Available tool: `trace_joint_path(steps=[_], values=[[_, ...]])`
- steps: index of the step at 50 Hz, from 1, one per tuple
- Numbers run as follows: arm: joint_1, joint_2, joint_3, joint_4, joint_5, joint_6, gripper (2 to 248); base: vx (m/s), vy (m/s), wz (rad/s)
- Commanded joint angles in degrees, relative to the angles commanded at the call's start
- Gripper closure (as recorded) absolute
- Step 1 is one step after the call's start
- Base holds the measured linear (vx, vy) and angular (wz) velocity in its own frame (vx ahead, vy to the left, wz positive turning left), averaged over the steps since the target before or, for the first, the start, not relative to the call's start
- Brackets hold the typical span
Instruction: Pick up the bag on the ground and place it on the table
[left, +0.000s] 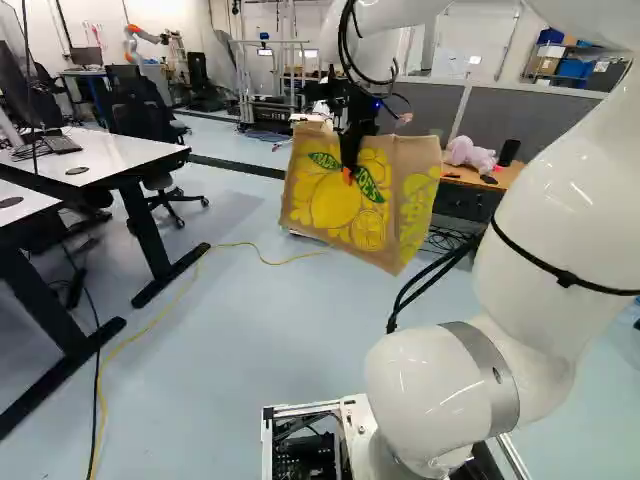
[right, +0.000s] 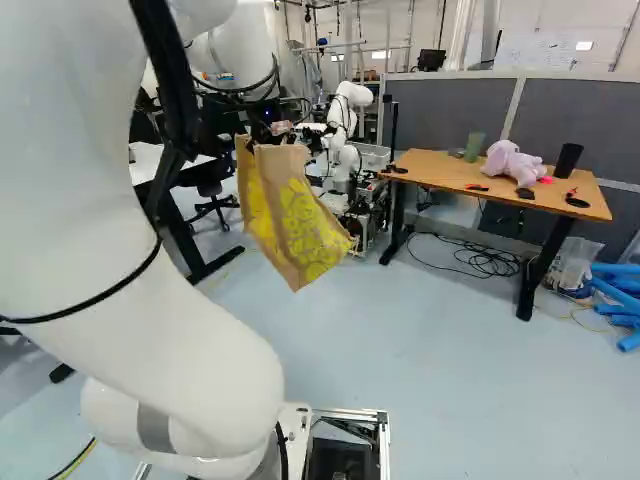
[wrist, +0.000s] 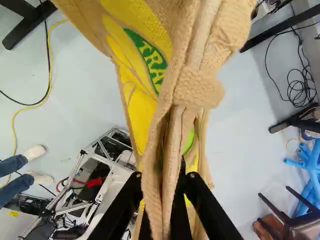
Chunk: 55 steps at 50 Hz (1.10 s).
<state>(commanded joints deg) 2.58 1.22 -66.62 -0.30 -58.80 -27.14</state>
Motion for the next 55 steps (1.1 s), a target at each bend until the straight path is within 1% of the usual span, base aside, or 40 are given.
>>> trace_joint_path(steps=[12, 20, 55], values=[[0.00, 0.00, -0.02, 0.00, -0.02, 0.00, 228, 0.000, 0.000, 0.000], [0.00, 0.00, -0.02, 0.00, -0.02, 0.00, 228, 0.109, -0.012, -0.087], [0.00, 0.00, -0.02, 0.00, -0.02, 0.00, 228, 0.163, -0.073, -0.362]])
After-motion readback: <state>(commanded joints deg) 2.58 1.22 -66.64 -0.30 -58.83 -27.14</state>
